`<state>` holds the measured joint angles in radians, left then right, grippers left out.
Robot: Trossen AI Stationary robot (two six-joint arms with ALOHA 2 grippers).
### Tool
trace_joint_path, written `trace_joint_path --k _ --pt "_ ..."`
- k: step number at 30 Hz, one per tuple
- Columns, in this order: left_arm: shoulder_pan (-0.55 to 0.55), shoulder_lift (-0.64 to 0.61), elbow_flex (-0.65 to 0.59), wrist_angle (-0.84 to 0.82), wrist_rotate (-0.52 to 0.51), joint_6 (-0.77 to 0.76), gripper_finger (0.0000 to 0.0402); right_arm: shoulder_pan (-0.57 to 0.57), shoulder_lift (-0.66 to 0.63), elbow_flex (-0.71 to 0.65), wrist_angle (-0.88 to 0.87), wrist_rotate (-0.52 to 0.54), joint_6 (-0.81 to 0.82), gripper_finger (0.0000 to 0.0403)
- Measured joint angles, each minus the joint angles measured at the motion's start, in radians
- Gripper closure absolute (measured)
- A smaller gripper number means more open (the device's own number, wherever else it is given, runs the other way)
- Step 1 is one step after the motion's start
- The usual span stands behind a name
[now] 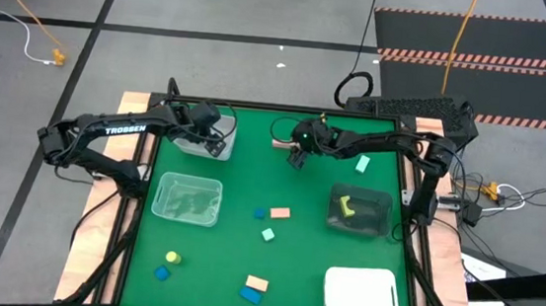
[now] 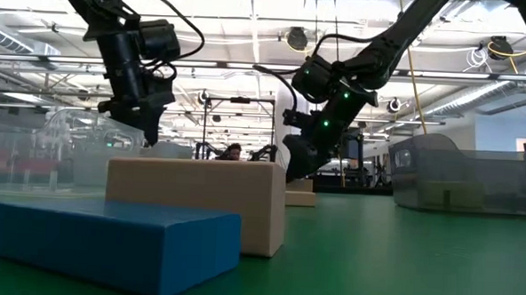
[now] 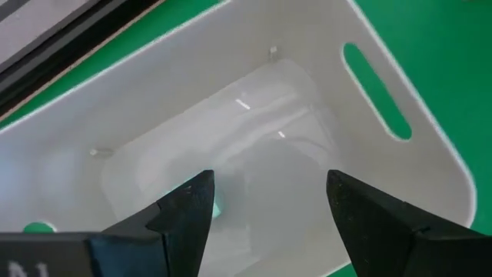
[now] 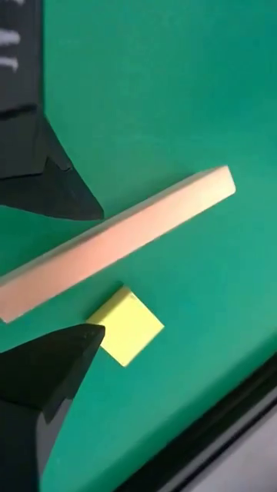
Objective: Sort & place blocks by color
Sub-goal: Put the top brown block into the transparent bin
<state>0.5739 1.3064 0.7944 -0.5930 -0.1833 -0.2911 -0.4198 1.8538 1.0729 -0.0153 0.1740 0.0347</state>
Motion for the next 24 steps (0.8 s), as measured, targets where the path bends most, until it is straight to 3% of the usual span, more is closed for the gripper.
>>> trace_joint_path --k 4,10,24 --pt "0.000 0.000 0.000 0.018 0.001 -0.007 0.0151 0.000 -0.002 0.000 -0.016 -0.068 0.006 0.0201" --pt "0.000 0.000 0.000 0.020 0.003 -0.013 0.0151 0.000 -0.002 -0.017 -0.010 -0.072 0.007 0.0235" --pt "0.000 -0.006 0.000 0.020 0.139 -0.110 0.0151 0.027 -0.006 -0.121 0.062 -0.064 0.208 0.0363"
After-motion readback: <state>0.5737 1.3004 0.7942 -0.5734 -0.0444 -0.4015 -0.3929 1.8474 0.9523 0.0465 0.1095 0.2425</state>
